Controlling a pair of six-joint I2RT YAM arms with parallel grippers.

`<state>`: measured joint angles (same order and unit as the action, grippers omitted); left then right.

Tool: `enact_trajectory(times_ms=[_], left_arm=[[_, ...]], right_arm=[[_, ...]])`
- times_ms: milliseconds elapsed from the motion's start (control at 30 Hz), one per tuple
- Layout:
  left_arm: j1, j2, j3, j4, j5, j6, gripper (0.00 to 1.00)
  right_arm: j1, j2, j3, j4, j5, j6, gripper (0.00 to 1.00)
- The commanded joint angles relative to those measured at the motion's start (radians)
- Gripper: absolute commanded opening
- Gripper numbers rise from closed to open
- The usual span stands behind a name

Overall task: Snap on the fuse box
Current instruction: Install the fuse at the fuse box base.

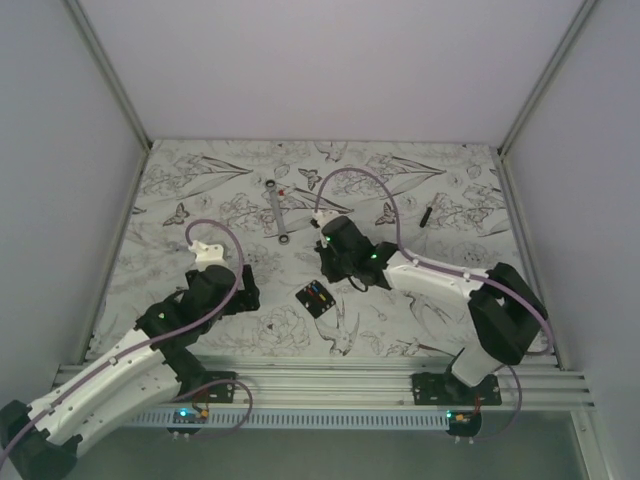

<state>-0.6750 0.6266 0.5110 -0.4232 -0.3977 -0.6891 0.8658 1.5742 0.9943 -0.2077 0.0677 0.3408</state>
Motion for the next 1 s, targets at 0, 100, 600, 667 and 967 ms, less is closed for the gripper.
enact_trajectory(times_ms=[0, 100, 600, 667, 967], left_arm=[[-0.002, 0.016, 0.0, -0.033, -0.076, 0.066, 1.0], [-0.002, 0.014, 0.001, -0.032, -0.08, 0.066, 1.0], [-0.003, 0.016, -0.003, -0.037, -0.1, 0.061, 1.0], [-0.003, 0.014, -0.003, -0.038, -0.103, 0.059, 1.0], [-0.003, 0.011, -0.003, -0.039, -0.107, 0.056, 1.0]], right_arm=[[0.043, 0.07, 0.086, -0.084, 0.074, -0.05, 0.0], [0.063, 0.108, 0.116, -0.107, 0.088, -0.057, 0.0], [0.129, 0.208, 0.224, -0.229, 0.164, -0.076, 0.0], [0.132, 0.215, 0.232, -0.242, 0.168, -0.078, 0.0], [0.142, 0.239, 0.243, -0.269, 0.188, -0.09, 0.0]])
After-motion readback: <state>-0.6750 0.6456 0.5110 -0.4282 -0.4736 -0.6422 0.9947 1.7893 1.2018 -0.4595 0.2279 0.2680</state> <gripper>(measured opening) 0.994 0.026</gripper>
